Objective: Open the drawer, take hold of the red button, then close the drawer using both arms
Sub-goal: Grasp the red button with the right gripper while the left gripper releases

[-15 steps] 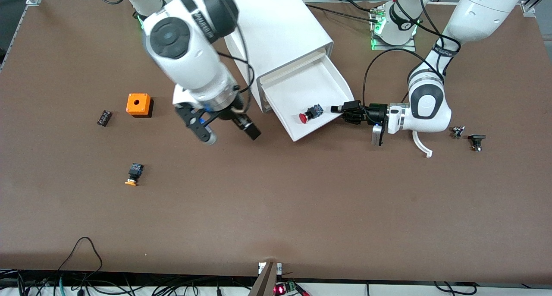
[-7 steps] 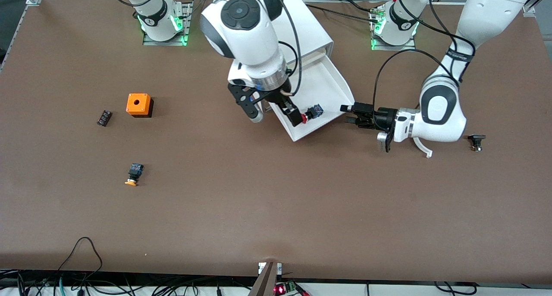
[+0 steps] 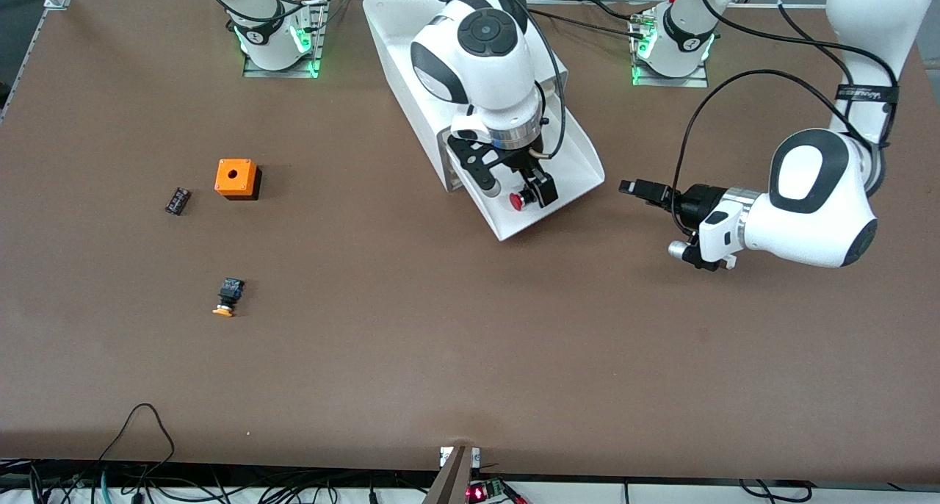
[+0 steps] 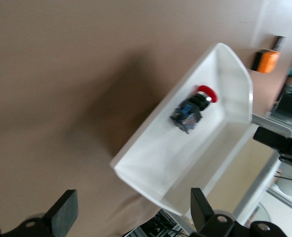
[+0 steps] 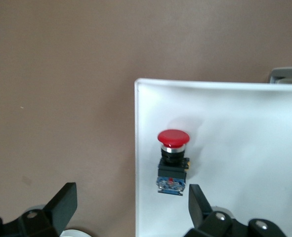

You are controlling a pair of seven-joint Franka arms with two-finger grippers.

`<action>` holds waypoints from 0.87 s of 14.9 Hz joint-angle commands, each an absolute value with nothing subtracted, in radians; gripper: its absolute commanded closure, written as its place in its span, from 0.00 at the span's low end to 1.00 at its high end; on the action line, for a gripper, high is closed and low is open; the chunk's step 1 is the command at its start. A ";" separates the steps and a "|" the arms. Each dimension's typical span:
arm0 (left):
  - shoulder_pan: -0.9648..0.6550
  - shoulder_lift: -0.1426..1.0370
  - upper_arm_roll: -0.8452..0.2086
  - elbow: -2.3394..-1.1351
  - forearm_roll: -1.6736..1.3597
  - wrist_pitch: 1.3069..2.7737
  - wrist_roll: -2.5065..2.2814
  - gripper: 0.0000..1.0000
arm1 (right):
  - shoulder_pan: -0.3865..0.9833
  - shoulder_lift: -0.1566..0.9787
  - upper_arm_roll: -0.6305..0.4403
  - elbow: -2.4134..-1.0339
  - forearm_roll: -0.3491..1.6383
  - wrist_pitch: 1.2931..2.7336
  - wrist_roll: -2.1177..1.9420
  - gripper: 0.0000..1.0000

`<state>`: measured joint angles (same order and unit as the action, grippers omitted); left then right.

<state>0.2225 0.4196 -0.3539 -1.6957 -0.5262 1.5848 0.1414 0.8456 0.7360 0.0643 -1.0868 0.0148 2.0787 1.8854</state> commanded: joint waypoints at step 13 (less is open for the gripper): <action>0.160 0.440 -0.410 -1.465 0.100 1.496 -0.124 0.00 | 0.881 0.870 0.066 -1.049 0.008 2.086 1.891 0.19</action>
<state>0.1729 0.4168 -0.4164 -1.4999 0.0605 1.5188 -0.1115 0.8742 0.8522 0.0644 -1.0847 0.0128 2.0890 1.8861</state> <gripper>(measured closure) 0.000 0.013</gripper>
